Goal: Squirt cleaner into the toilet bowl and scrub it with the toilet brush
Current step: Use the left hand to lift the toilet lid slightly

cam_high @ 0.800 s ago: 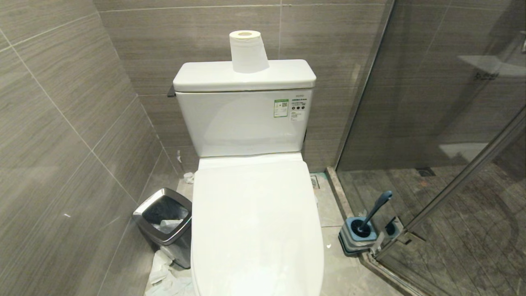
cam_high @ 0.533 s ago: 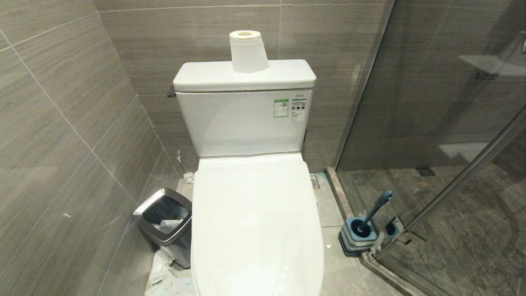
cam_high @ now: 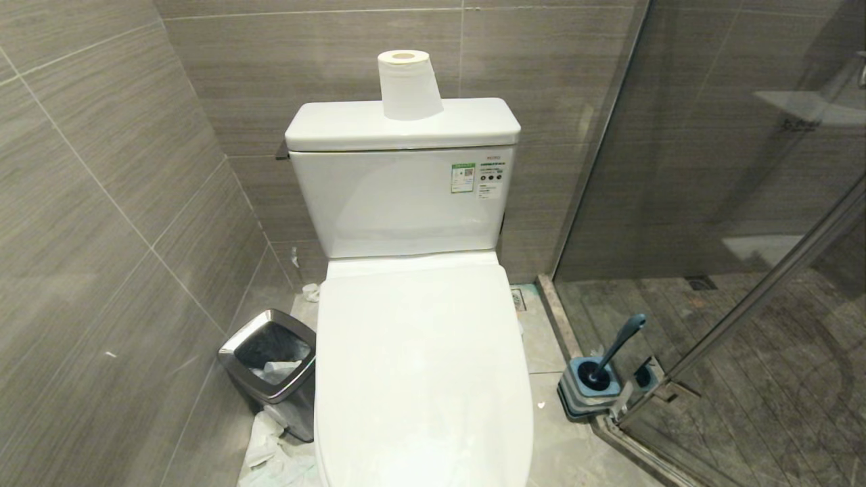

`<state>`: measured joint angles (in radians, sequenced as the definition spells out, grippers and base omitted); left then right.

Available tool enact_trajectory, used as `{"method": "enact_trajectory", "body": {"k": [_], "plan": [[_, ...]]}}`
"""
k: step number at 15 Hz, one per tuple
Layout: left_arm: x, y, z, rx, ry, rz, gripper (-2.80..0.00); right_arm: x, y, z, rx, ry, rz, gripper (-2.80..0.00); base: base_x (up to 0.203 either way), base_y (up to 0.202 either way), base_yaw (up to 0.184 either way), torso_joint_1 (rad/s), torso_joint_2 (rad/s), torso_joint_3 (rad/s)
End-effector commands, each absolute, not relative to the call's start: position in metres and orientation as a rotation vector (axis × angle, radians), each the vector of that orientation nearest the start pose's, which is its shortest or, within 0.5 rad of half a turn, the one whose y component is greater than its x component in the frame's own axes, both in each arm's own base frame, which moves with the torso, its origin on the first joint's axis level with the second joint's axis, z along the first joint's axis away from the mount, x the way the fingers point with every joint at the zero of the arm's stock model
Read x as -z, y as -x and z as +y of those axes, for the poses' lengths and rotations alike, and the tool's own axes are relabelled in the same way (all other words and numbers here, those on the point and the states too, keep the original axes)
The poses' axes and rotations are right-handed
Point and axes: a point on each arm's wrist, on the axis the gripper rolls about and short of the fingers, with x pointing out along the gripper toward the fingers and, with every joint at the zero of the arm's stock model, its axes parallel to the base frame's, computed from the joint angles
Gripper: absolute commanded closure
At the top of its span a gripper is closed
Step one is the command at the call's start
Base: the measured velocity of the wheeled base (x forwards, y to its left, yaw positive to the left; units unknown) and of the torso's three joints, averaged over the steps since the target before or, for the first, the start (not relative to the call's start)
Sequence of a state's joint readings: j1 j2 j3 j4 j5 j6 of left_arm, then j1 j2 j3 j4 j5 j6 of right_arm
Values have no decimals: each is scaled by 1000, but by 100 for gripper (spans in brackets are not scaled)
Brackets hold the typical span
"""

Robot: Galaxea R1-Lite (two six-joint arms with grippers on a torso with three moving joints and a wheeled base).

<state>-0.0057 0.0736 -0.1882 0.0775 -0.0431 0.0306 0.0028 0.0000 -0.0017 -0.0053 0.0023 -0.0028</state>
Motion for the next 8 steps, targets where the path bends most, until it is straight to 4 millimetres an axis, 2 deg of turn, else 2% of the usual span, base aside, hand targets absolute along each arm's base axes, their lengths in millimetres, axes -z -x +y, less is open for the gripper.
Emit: {"method": "enact_trajectory", "body": {"k": [1, 5, 8], "plan": [[-153, 21, -1, 60, -30, 14, 0, -77, 23, 0, -6, 3, -6, 0, 0, 0, 0, 0, 0, 0], [-215, -16, -1, 68, -9, 75, 0, -77, 23, 0, -6, 3, -6, 0, 0, 0, 0, 0, 0, 0], [-240, -56, -3, 98, 14, 86, 0, -77, 23, 0, -5, 3, -6, 0, 0, 0, 0, 0, 0, 0]]}}
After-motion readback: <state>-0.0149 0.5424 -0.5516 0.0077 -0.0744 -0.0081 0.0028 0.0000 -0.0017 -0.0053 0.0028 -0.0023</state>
